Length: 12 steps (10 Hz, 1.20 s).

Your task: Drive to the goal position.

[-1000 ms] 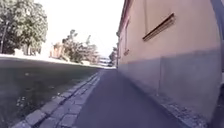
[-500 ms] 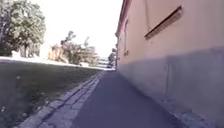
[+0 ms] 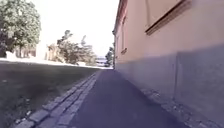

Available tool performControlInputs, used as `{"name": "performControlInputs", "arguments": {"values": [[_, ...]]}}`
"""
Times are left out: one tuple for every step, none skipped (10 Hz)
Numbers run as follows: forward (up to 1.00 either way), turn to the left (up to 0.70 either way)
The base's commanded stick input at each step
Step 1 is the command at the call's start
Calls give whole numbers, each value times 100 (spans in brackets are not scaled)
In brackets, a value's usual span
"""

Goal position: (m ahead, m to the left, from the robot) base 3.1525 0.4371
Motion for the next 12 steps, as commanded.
{"name": "performControlInputs", "arguments": {"values": [[70,0],[70,0],[70,0],[70,0],[70,0],[70,0],[70,0],[70,0],[70,0],[70,0],[70,0],[70,0]]}}
